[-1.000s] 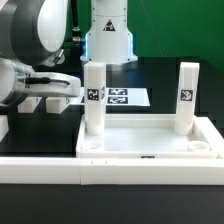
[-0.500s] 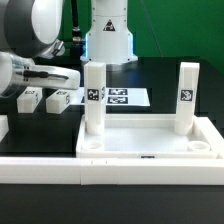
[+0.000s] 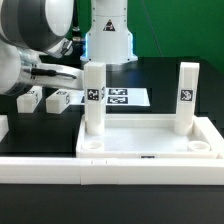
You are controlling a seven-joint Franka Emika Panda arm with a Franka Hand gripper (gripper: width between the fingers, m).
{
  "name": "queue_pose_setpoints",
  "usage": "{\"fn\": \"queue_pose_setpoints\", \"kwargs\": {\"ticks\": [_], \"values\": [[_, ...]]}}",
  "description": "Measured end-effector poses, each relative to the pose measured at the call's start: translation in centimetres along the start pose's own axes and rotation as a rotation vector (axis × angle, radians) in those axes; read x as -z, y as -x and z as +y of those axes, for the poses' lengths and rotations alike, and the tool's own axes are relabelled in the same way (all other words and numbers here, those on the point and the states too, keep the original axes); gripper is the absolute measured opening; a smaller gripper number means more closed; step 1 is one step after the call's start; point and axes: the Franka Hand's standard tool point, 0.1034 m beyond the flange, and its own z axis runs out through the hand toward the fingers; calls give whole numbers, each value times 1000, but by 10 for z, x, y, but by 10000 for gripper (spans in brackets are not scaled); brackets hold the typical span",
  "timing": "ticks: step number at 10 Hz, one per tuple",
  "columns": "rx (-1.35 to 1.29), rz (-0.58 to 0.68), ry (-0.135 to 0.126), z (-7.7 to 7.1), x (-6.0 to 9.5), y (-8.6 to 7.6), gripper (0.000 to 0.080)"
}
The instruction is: Assemble desk
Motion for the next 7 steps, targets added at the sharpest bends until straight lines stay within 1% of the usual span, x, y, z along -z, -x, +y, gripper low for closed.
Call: {"fn": "queue_pose_setpoints", "kwargs": {"ticks": [1,2,3,6,7], "values": [[-1,5,2,0,0,-2,648],[-5,34,11,-4,-4,-9,648],[-5,30,15,-10,-7,-10,648],[18,41,23,-10,-7,-15,648],[19,44,21,-9,-7,-16,648]]}}
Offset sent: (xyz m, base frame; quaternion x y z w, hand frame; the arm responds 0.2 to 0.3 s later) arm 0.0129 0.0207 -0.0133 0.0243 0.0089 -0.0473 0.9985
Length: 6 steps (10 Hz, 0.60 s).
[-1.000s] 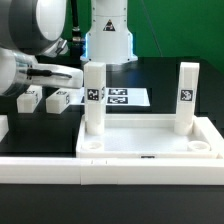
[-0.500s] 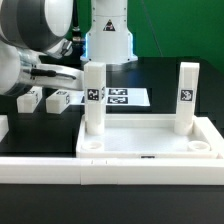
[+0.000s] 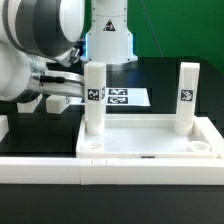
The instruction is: Assemble desk
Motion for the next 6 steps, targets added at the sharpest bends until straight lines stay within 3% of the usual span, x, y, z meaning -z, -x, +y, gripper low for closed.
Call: {"fn": "queue_pose_setpoints", "kwargs": {"ticks": [6], "values": [[-10,-2,1,0,-4,-4,648]]}}
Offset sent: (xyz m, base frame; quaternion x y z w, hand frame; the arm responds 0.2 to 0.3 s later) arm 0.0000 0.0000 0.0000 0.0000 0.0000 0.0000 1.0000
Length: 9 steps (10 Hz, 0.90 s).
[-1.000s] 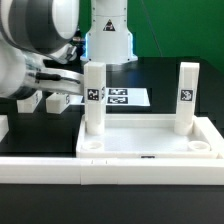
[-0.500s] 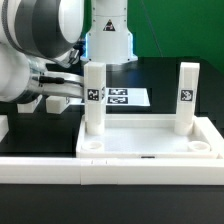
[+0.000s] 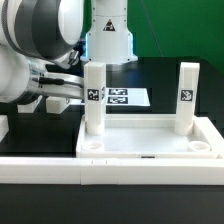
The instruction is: Assemble desk
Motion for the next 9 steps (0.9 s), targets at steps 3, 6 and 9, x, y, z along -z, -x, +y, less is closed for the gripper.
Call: {"fn": "queue_pose_setpoints", "kwargs": {"ticks": [3,6,9], "values": [[-4,19,8,3,-5,-11,648],[-14,3,4,8,-16,-13,648],[-20,-5,0,12,-22,-13,619]]}}
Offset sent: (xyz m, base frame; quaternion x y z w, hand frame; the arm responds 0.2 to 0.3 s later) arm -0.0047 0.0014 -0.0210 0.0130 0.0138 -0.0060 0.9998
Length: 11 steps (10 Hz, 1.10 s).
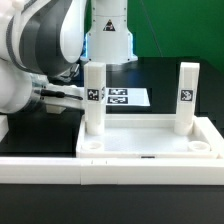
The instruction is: Assemble desk
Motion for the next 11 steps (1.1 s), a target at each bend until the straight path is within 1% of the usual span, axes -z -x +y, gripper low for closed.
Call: {"fn": "queue_pose_setpoints", "kwargs": {"ticks": [1,2,3,7,8,9,10,11], "values": [[0,0,0,0,0,0,438],[0,0,0,0,0,0,438],[0,0,1,0,0,0,285],[3,-1,0,0,1,1,287],[17,3,1,-2,9,6,287],[37,6,-3,-5,19,15,287],[52,-6,-11,-6,31,30,287],[65,-16,-10,-7,48,47,287]]}}
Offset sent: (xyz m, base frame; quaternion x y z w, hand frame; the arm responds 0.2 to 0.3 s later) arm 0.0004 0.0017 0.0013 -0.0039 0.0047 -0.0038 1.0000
